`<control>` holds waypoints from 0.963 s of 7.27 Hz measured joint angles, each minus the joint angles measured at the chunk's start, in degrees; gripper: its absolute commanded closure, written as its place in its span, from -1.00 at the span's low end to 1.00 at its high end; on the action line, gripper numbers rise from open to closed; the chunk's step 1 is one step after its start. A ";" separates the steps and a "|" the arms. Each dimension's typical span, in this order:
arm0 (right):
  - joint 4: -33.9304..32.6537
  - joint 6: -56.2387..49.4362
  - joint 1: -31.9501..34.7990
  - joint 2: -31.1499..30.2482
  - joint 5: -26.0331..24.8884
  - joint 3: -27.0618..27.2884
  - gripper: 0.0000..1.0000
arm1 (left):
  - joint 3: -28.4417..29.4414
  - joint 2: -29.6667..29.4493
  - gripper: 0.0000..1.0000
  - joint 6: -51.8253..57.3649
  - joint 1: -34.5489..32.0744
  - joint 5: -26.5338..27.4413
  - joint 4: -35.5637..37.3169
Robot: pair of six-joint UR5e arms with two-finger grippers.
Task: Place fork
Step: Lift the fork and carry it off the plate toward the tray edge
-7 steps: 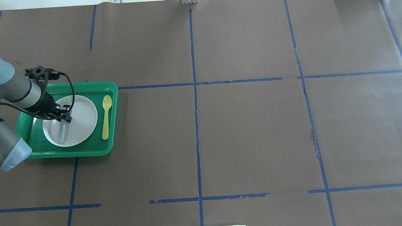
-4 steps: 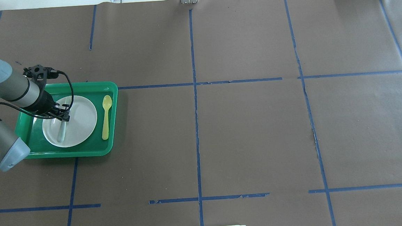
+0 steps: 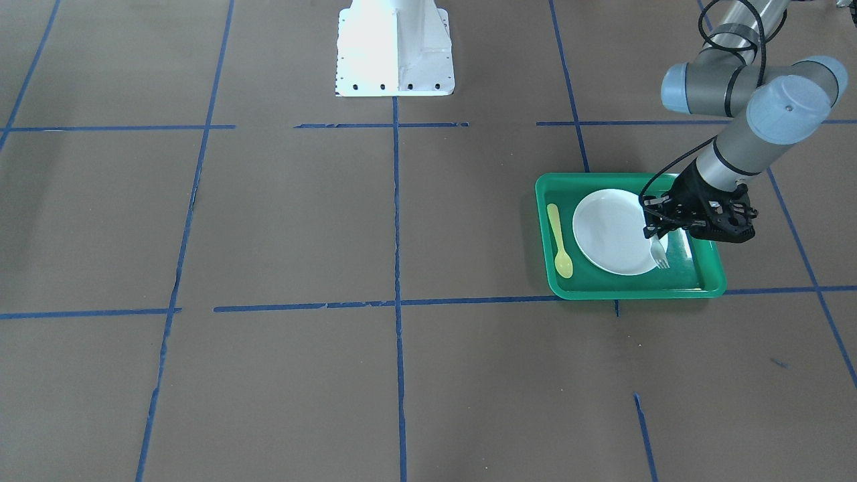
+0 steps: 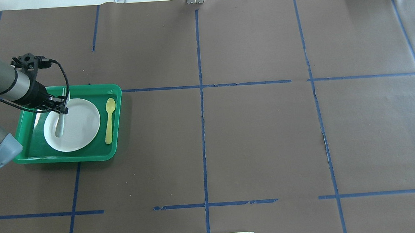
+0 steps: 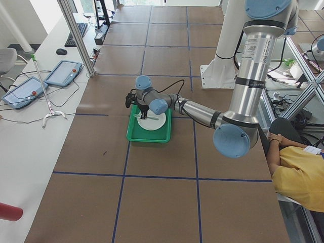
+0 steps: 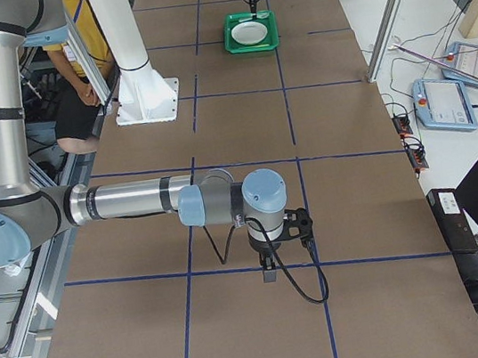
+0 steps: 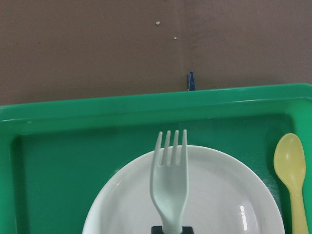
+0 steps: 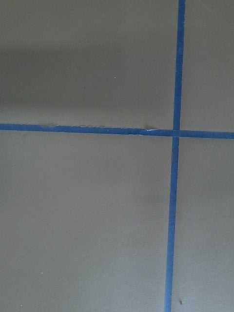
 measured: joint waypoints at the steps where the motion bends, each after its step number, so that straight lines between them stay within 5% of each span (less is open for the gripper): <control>1: 0.00 -0.01 0.00 0.00 0.00 0.00 -1.00 | 0.45 1.04 1.00 0.03 -0.83 -0.07 -0.10; 7: 0.00 -0.03 0.00 0.00 0.00 0.00 -1.00 | 6.89 1.09 0.85 0.11 -1.20 -0.09 -0.37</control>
